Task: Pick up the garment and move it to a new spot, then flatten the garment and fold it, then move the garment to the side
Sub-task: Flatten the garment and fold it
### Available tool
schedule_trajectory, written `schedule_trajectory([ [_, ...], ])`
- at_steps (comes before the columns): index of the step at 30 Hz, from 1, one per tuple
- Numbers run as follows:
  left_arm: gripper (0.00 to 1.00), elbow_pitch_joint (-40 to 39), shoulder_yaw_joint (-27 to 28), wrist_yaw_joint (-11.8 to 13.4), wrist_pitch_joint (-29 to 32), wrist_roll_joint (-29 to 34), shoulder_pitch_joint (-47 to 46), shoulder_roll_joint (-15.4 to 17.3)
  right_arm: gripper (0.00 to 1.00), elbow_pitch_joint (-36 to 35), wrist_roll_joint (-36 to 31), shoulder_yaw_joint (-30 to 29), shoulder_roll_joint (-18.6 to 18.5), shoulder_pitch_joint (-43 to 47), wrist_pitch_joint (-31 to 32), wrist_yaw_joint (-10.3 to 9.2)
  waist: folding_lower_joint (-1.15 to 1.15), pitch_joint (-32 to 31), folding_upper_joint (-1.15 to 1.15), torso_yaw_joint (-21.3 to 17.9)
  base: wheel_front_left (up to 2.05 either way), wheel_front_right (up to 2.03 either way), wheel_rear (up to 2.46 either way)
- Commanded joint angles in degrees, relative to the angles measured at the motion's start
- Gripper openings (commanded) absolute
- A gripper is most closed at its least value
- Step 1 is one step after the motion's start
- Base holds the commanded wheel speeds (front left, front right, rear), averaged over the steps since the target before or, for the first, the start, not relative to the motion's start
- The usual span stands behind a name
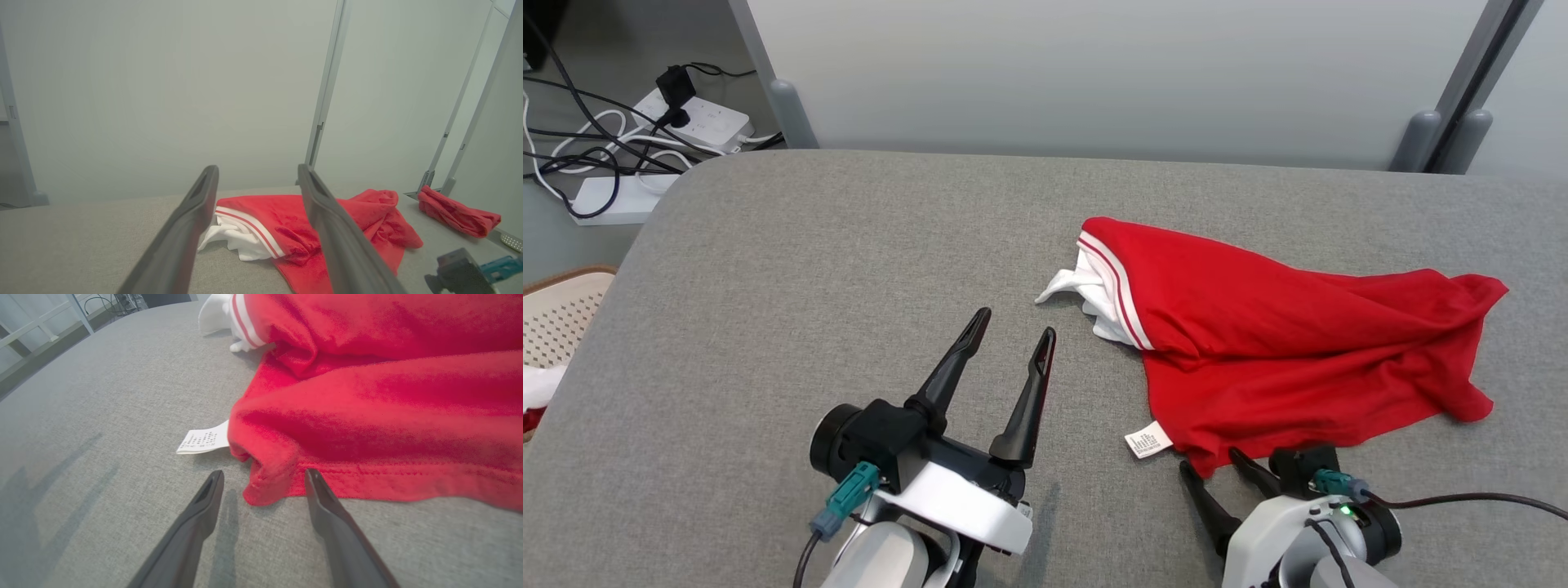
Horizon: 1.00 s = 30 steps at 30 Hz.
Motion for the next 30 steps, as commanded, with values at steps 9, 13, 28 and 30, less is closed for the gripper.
schedule_trajectory([
  [9,1.0,-2.8,1.65,0.98,-0.28,0.11,-0.91,0.18,0.0,7.67,0.2,-1.29,1.0,-4.67,-1.11,0.23,0.0,0.44,0.0,0.72,0.0,0.0,0.0],
  [13,1.0,-3.04,2.25,1.08,-0.28,0.25,-0.4,0.18,0.0,7.59,0.0,-2.46,0.94,-5.12,-1.3,0.23,0.0,0.39,0.0,0.39,0.0,0.0,0.0],
  [28,1.0,6.52,0.56,-0.43,-0.28,4.95,-1.35,0.2,0.0,-6.64,-7.71,-17.47,-9.07,5.38,-0.52,0.23,0.0,0.1,0.0,-5.06,0.0,0.0,0.0],
  [30,1.0,10.08,0.4,-0.42,-0.28,6.22,-3.27,0.21,0.0,-8.8,-9.16,-20.41,-10.13,6.68,0.5,0.23,0.0,0.28,0.0,-6.22,0.0,0.0,0.0],
])
